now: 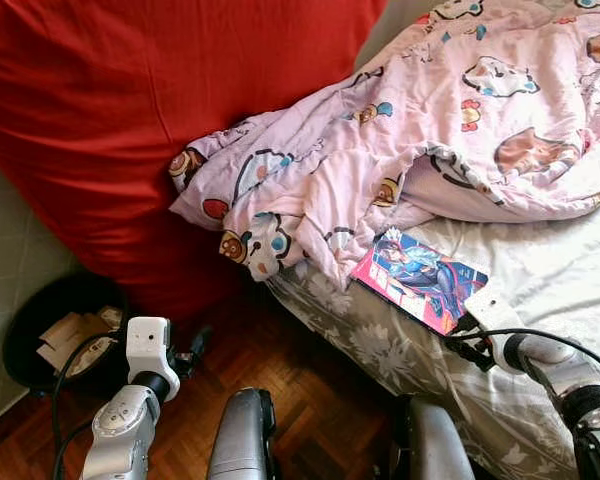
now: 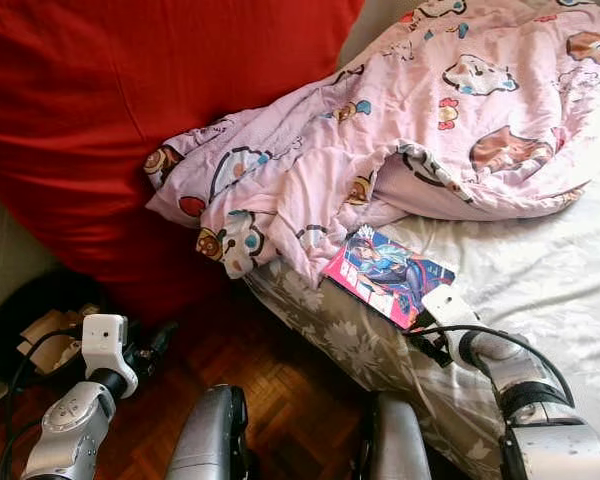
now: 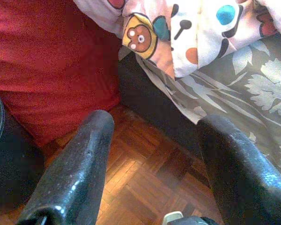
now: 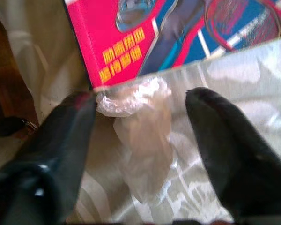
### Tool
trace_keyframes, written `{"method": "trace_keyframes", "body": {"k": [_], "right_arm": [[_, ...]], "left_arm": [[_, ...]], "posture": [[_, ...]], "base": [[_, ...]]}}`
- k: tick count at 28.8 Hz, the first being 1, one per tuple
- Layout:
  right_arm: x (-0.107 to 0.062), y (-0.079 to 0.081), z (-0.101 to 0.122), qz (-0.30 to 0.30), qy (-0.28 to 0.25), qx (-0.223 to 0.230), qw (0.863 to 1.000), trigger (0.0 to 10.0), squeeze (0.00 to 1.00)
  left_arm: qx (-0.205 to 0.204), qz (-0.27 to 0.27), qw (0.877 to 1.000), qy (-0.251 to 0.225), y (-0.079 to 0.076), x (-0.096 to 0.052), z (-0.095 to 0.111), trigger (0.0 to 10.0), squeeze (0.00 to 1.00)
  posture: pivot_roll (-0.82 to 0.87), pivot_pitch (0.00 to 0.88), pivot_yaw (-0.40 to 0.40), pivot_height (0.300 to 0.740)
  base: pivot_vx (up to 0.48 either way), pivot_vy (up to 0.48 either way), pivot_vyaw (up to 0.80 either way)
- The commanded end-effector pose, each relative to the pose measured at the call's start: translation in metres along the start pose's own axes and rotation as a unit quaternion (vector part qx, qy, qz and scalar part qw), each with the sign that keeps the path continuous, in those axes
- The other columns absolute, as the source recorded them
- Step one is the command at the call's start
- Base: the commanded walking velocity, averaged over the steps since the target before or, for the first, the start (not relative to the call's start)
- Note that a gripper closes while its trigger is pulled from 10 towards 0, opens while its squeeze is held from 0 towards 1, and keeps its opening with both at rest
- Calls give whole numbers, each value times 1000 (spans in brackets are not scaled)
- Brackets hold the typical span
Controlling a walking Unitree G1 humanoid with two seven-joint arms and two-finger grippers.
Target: Clean up the room
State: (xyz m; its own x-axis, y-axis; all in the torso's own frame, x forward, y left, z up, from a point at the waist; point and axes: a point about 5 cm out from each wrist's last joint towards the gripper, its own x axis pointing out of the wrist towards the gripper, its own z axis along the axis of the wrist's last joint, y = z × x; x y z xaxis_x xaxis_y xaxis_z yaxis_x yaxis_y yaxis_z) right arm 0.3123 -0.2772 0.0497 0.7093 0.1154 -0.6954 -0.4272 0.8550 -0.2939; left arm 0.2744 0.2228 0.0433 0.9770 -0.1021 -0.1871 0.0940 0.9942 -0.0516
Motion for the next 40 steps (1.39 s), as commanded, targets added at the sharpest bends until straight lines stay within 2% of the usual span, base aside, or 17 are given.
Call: {"method": "trace_keyframes", "body": {"k": [1, 2, 5, 13, 14, 15, 16, 18, 19, 21, 22, 23, 24, 25, 26, 40], "right_arm": [[2, 7, -7, 7, 12, 9, 1000, 8588, 0], [2, 7, -8, 7, 18, 7, 1000, 10000, 0], [1, 5, -12, 3, 33, -3, 999, 10000, 0], [0, 3, -11, -6, 28, -1, 1000, 10000, 0], [1, 4, -12, -5, 28, -3, 1000, 6627, 0], [2, 6, -11, -7, 22, 1, 1000, 4941, 0], [3, 7, -9, -10, 14, 5, 1000, 8078, 0], [3, 7, -8, -11, 11, 6, 1000, 8078, 0], [4, 8, -8, -10, 12, 11, 1000, 10000, 0], [5, 10, -9, -8, 19, 10, 1000, 10000, 0], [5, 11, -10, -8, 22, 8, 1000, 9765, 0], [5, 11, -10, -8, 23, 10, 1000, 7176, 0], [5, 11, -10, -10, 22, 14, 1000, 3098, 0], [5, 11, -10, -11, 22, 17, 1000, 3098, 0], [5, 11, -10, -11, 20, 17, 1000, 0, 0], [9, 17, -11, -35, 1, 41, 999, 0, 0]], "left_arm": [[8, 6, 1000, 10, 6, -4, -2, 10000, 0], [9, 6, 1000, 11, 7, -5, -2, 10000, 0], [8, 7, 1000, 11, 7, -5, -2, 10000, 0], [8, 8, 1000, 11, 7, -5, -2, 10000, 0], [8, 9, 1000, 11, 7, -5, -2, 10000, 0], [9, 9, 1000, 11, 7, -5, -2, 10000, 0], [10, 9, 1000, 11, 7, -5, -2, 10000, 0], [10, 9, 1000, 11, 7, -5, -2, 10000, 0], [10, 9, 1000, 11, 7, -5, -2, 10000, 0], [11, 10, 1000, 11, 8, -5, -2, 10000, 0], [11, 10, 1000, 11, 8, -5, -2, 10000, 0], [11, 10, 1000, 11, 8, -5, -2, 10000, 0], [12, 10, 1000, 11, 8, -5, -2, 10000, 0], [12, 10, 1000, 11, 8, -5, -2, 10000, 0], [12, 10, 1000, 11, 8, -5, -2, 10000, 0], [22, 9, 1000, 10, 9, -5, 0, 10000, 0]], "posture": [[279, 191, 101, 570], [279, 191, 101, 570], [277, 192, 100, 570], [275, 194, 101, 570], [276, 195, 101, 570], [279, 195, 101, 570], [280, 196, 102, 570], [280, 196, 102, 570], [280, 196, 102, 570], [284, 197, 103, 570], [284, 197, 103, 570], [287, 198, 103, 570], [288, 198, 104, 570], [288, 198, 104, 570], [288, 198, 104, 570], [289, 192, 104, 570]], "base": [[0, 0, 0], [0, 0, 0], [0, 0, 0], [0, 0, 0], [0, 0, 0], [0, 0, 0], [0, 0, 0], [0, 0, 0], [0, 0, 0], [0, 0, 0], [0, 0, 0], [0, 0, 0], [0, 0, 0], [0, 0, 0], [0, 0, 0], [0, 0, 0]]}}
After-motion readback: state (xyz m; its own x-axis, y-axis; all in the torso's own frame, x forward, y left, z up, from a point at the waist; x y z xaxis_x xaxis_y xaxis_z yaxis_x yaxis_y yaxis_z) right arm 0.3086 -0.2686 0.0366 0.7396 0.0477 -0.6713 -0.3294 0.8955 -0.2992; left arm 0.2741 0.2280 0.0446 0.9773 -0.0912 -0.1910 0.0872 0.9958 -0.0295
